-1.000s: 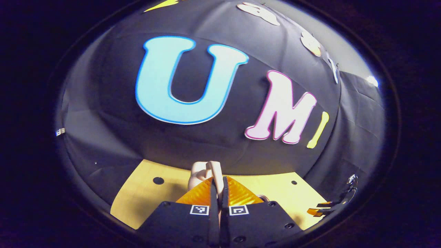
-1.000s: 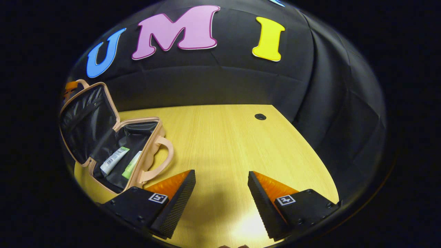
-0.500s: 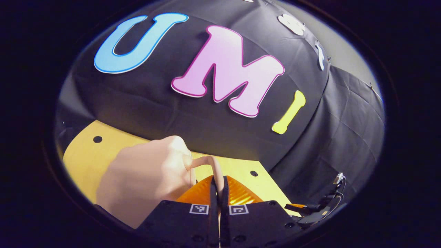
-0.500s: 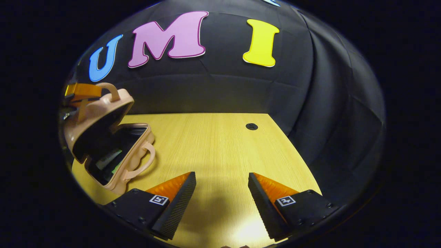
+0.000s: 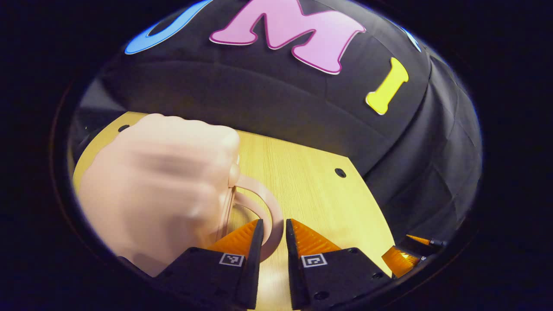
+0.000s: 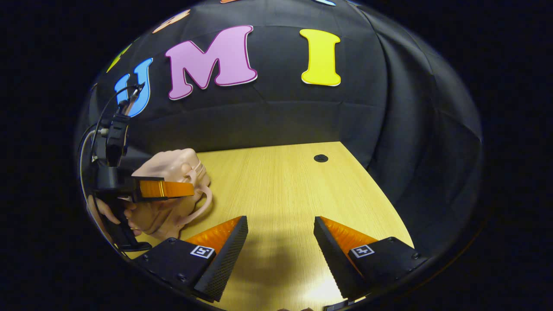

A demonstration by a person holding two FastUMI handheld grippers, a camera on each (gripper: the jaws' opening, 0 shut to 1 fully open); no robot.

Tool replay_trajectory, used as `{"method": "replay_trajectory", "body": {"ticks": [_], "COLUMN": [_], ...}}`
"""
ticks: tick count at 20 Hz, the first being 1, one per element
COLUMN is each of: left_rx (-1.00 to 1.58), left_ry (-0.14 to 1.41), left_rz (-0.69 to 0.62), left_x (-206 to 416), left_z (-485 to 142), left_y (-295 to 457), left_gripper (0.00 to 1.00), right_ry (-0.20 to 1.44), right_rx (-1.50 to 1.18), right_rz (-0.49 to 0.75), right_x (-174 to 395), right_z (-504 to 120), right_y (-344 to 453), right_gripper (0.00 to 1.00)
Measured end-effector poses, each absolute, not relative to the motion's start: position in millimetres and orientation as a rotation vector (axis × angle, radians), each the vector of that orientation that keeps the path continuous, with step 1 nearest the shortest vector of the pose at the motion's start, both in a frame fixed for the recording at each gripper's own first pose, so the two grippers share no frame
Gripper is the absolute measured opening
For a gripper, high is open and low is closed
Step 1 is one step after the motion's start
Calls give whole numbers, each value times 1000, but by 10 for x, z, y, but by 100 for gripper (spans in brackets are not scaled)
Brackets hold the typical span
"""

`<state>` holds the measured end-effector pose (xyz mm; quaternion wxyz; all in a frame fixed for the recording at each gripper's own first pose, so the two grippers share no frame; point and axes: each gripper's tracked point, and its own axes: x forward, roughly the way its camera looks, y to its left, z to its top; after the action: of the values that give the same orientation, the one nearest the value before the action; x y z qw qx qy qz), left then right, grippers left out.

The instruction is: First open the suitcase, pack the skin care products into it, and then close the suitcase.

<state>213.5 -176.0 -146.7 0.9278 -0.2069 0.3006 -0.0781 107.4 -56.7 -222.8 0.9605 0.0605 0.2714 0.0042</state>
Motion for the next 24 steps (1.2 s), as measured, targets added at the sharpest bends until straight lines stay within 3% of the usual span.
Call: {"method": "replay_trajectory", "body": {"ticks": [3,4,5,6,13,15,19,21,24], "left_rx": [-496,-498,-494,-468,-262,-230,-93,-84,-97], "left_ry": [592,562,526,460,159,53,-37,-37,23], "left_rz": [-118,-108,-88,-61,3,12,94,99,86], "left_x": [1926,1780,1616,1444,526,190,-147,-259,-394], "left_z": [-1104,-914,-683,-365,1249,1623,1733,1646,1387], "left_y": [-1525,-1411,-1256,-1051,-467,-326,24,101,177], "left_gripper": [56,74,78,96,96,96,95,92,95], "right_ry": [504,487,470,443,243,121,-20,10,74], "right_rx": [122,130,138,142,102,99,138,134,140], "right_rz": [-22,-30,-36,-39,12,40,65,69,73], "right_x": [948,903,847,751,246,126,-72,-129,-203], "right_z": [-1794,-1646,-1500,-1259,-95,327,689,574,407], "right_y": [-587,-567,-533,-473,107,347,669,760,884], "right_gripper": [98,98,98,97,97,97,97,97,97]}}
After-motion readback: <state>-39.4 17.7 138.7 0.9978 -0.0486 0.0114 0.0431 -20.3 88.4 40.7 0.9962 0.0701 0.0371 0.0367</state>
